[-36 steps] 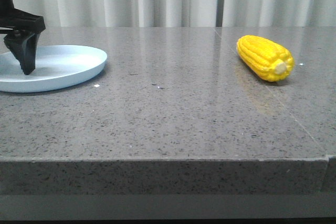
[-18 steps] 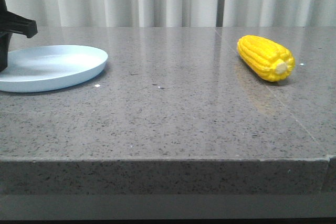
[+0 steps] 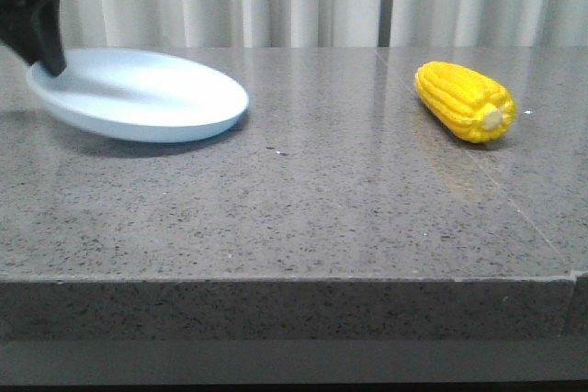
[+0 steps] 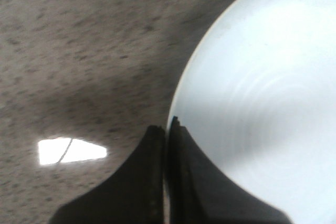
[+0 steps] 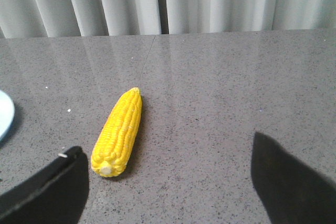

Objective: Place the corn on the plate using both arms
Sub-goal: 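Push the plate with the left gripper toward the corn cob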

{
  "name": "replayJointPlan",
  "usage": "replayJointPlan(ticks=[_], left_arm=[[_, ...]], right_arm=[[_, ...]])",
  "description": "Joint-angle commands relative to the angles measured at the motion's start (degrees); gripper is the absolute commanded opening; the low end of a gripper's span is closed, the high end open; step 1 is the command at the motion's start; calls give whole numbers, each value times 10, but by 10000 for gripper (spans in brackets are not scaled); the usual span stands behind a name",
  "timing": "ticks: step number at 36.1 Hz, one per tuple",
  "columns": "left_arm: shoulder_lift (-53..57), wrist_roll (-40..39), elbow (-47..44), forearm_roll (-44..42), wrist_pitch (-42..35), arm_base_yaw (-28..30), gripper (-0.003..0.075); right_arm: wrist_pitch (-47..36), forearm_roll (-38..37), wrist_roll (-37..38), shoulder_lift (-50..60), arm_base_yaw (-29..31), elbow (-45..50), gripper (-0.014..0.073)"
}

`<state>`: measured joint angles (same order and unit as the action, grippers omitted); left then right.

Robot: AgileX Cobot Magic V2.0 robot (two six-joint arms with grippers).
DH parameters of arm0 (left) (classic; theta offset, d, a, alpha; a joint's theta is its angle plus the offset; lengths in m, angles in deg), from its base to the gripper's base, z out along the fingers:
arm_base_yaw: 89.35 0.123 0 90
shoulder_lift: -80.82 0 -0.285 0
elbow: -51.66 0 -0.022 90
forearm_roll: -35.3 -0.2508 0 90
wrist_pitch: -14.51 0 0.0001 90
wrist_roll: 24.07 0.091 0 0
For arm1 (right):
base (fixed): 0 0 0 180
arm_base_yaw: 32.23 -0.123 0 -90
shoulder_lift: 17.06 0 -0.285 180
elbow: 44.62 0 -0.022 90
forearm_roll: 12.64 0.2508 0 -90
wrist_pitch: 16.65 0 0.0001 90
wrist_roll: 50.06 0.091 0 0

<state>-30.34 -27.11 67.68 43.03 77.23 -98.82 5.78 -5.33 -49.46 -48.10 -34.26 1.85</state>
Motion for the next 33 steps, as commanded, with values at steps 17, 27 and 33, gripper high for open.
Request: replayJointPlan(ticks=[17,27,33], left_arm=[[-13,12,48,98,-21,-90,-20],[-39,13,48,98,-21,-104,-16],[-39,15,51,98,-22,-104,127]], right_arm=[[-50,-1,-6,-7,3,-20,647],[-50,-1,-6,-7,3,-20,647],[-50,-1,-6,-7,3,-20,647]])
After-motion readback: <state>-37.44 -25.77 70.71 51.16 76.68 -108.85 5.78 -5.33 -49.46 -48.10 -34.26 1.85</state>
